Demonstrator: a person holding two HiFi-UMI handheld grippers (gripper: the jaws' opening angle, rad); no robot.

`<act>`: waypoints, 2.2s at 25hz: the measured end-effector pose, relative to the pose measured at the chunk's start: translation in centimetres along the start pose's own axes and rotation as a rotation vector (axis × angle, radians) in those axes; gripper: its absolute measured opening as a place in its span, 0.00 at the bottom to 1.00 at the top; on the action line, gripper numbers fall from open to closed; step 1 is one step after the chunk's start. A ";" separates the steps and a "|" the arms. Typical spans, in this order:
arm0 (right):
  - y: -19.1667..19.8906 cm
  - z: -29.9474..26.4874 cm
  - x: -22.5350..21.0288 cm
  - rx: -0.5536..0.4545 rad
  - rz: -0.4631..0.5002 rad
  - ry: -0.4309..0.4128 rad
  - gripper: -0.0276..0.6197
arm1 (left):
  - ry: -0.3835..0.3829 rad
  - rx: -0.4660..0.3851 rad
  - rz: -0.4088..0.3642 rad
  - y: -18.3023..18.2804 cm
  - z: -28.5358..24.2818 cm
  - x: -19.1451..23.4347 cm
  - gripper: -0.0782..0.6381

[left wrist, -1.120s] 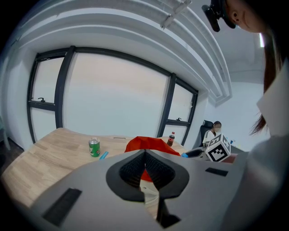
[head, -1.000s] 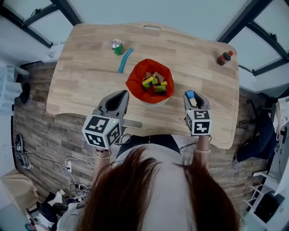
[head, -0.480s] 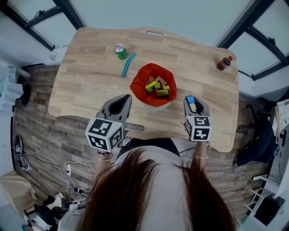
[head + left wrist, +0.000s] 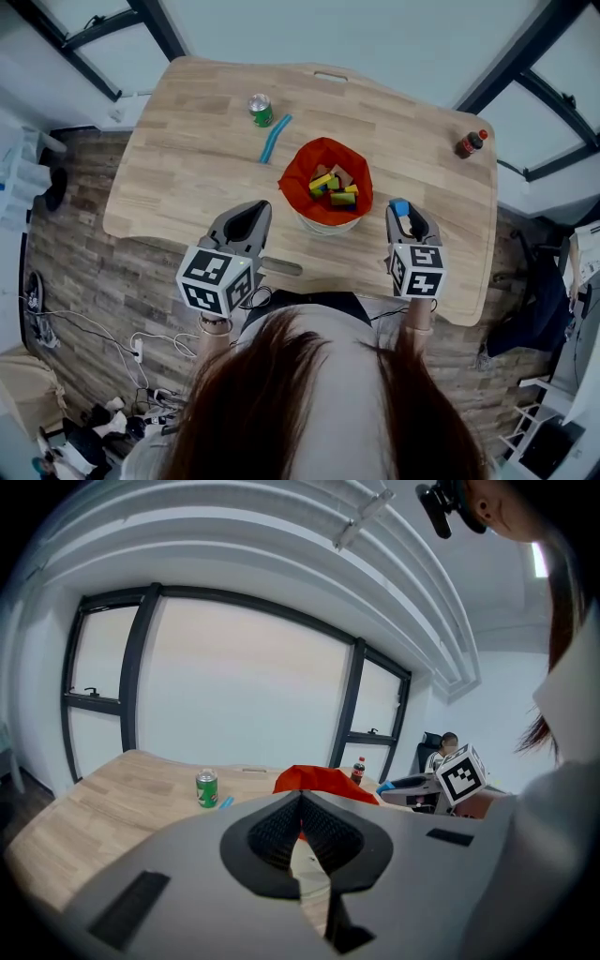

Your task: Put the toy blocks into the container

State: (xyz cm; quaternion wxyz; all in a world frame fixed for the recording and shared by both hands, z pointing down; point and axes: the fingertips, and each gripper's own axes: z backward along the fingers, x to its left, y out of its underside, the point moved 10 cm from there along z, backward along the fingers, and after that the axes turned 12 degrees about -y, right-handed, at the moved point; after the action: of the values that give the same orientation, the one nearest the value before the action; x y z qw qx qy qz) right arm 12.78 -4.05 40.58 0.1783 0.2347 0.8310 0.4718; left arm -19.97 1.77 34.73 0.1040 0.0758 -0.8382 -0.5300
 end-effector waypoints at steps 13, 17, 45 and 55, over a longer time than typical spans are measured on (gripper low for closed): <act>-2.1 -0.2 1.0 -0.039 0.044 -0.057 0.29 | -0.029 -0.013 0.031 0.6 1.3 0.3 0.12; -2.6 -0.5 1.5 -0.057 0.050 -0.087 0.29 | -0.042 -0.015 0.039 0.9 1.7 0.5 0.12; -4.2 -3.4 4.0 -0.093 0.127 -0.245 0.29 | -0.147 -0.018 0.071 1.7 3.9 1.8 0.12; -5.0 -4.3 4.7 -0.092 0.150 -0.277 0.29 | -0.167 -0.018 0.084 1.8 4.1 2.4 0.12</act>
State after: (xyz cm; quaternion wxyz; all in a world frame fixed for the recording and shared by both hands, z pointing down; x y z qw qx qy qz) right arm 5.55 -6.66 38.06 0.2662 0.3504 0.7560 0.4846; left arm -23.35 5.59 34.89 0.0566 -0.0049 -0.8416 -0.5372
